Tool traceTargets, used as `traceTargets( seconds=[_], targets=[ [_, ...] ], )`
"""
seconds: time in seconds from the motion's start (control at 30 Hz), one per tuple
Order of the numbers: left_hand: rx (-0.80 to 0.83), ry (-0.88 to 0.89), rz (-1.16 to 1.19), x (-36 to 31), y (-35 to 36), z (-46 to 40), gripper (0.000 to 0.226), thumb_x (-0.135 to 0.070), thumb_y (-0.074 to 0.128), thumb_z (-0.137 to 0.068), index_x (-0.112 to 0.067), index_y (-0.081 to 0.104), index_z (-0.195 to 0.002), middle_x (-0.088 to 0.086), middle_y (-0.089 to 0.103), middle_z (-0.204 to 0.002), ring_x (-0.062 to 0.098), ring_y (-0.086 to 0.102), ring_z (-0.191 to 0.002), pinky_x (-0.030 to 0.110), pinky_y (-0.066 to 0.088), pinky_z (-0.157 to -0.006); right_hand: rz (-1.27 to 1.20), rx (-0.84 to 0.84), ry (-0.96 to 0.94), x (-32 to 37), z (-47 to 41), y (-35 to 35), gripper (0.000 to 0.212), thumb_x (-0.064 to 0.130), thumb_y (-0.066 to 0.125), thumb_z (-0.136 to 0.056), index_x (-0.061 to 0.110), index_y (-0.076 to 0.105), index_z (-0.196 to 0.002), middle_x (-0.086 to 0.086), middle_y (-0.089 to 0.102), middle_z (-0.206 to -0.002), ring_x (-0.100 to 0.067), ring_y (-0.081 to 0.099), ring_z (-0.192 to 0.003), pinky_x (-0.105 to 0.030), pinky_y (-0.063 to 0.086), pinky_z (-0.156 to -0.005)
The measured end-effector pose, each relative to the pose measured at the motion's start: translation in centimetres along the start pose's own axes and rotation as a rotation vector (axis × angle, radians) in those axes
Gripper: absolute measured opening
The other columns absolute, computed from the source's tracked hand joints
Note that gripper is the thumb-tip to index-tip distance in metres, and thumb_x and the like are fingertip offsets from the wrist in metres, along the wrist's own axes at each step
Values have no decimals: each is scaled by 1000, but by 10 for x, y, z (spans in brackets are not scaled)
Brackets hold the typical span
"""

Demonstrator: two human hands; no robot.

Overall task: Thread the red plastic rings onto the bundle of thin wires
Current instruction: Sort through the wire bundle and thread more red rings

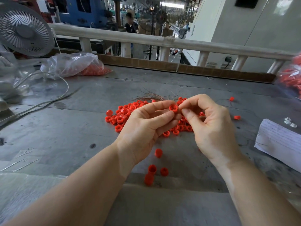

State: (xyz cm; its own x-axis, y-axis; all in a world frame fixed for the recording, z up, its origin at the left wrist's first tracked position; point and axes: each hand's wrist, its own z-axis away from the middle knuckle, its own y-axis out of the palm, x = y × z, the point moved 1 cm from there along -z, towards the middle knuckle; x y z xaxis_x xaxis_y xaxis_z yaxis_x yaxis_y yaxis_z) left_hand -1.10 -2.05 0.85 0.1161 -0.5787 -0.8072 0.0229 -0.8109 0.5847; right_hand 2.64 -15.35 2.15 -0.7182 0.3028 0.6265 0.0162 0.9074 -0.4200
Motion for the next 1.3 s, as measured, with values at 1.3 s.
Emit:
traceTargets(
  seconds=[1.3],
  targets=[
    [-24, -5, -14, -5, 2, 2, 20, -4, 61, -65, -6, 75, -80, 8, 71, -72, 11, 69, -65, 16, 55, -60, -77, -38, 4, 1, -1, -1, 18, 2, 65, -84, 20, 66, -82, 11, 66, -78, -1, 62, -75, -6, 41, -67]
  ],
)
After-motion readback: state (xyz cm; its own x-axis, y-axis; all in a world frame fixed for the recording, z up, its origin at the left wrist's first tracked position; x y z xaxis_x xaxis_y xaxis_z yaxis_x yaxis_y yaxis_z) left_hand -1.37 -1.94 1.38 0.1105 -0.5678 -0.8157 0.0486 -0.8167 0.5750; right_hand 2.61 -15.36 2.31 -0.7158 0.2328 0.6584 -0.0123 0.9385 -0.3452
